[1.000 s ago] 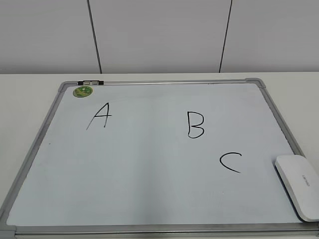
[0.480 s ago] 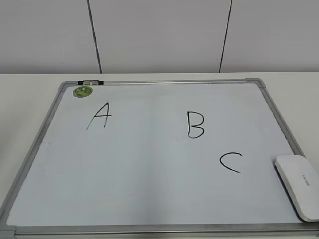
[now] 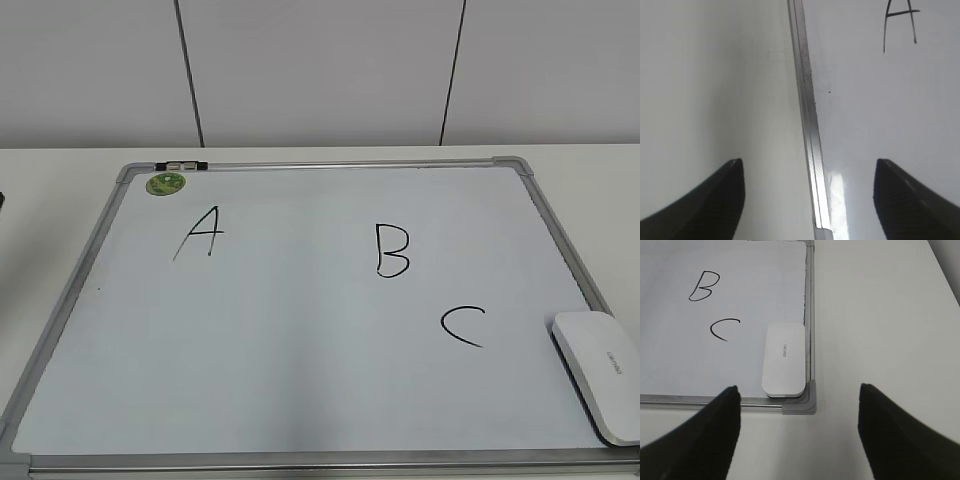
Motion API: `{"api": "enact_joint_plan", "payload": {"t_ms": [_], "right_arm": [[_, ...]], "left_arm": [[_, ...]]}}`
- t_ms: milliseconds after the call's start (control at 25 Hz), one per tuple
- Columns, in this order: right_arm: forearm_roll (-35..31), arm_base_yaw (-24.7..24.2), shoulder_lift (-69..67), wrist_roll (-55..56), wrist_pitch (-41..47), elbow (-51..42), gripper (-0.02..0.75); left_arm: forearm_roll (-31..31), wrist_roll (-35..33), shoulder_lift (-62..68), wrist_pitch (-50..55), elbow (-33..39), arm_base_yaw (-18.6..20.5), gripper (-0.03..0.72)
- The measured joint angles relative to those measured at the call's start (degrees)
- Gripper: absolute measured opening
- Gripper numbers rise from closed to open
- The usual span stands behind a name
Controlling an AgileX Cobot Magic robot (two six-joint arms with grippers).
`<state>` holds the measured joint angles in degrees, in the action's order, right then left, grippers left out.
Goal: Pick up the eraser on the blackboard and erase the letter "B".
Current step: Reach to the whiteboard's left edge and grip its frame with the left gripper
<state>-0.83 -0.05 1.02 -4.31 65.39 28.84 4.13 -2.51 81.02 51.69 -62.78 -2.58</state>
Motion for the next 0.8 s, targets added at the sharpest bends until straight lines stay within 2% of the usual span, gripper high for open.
{"api": "enact_joint_plan", "payload": {"t_ms": [400, 640, 800], "right_arm": [[0.0, 0.0, 0.0, 0.0, 0.0, 0.0, 0.563], [0.0, 0.0, 0.0, 0.0, 0.0, 0.0, 0.563], [0.0, 0.0, 0.0, 0.0, 0.0, 0.0, 0.563]], "left_arm": [[1.8, -0.5, 17.2, -5.7, -2.0, 0.0, 0.466], [1.9, -0.5, 25.8, -6.0, -7.4, 0.0, 0.36], [2.4, -0.5, 30.9, -3.5, -12.1, 0.0, 0.321]]}}
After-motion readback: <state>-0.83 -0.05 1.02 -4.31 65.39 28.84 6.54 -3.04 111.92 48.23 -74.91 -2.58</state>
